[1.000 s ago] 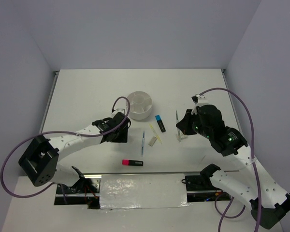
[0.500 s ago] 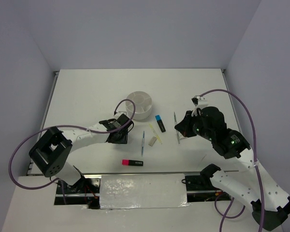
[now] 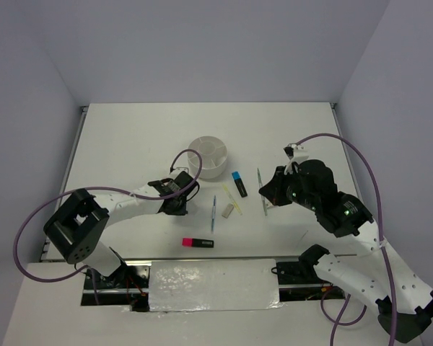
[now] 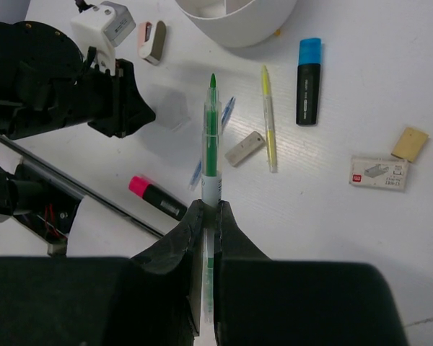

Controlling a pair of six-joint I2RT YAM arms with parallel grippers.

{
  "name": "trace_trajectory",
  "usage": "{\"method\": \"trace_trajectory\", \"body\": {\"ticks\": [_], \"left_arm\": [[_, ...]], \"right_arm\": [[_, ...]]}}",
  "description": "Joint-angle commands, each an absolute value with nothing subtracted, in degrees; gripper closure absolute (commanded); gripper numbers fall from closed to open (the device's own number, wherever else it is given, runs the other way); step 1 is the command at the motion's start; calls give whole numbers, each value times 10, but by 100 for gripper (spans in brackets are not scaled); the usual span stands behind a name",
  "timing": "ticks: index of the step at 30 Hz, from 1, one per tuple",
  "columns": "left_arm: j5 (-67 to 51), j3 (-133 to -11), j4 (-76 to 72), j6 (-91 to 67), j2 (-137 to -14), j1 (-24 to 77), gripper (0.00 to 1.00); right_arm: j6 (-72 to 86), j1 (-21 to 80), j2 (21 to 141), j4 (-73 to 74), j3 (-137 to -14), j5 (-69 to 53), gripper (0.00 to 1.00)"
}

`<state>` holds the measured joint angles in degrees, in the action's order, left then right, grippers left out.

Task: Sort the stationery into containers
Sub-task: Close the pen cap on the pen.

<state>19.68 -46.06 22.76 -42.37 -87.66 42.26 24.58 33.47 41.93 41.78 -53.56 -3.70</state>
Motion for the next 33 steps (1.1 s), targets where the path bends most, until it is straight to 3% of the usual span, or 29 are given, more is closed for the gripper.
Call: {"method": "trace_trajectory", "body": {"ticks": [1,9,20,27,33], "left_arm": [[197,-454,219,-431,-890,425,68],[183,-444,215,-437,-880,425,99],[189,-491,224,-461,-692,425,100],[204,-482,138,-483,-477,429,100],[123,-443,12,-500,-377,429,100]], "right_arm": [[246,343,417,411,-542,-33,98],[243,348,412,401,-542,-58,99],[279,425,408,267,-488,-47,100],[380,652,418,50,-386,114,100],[410,797,519,-28,-407,312,100]]}}
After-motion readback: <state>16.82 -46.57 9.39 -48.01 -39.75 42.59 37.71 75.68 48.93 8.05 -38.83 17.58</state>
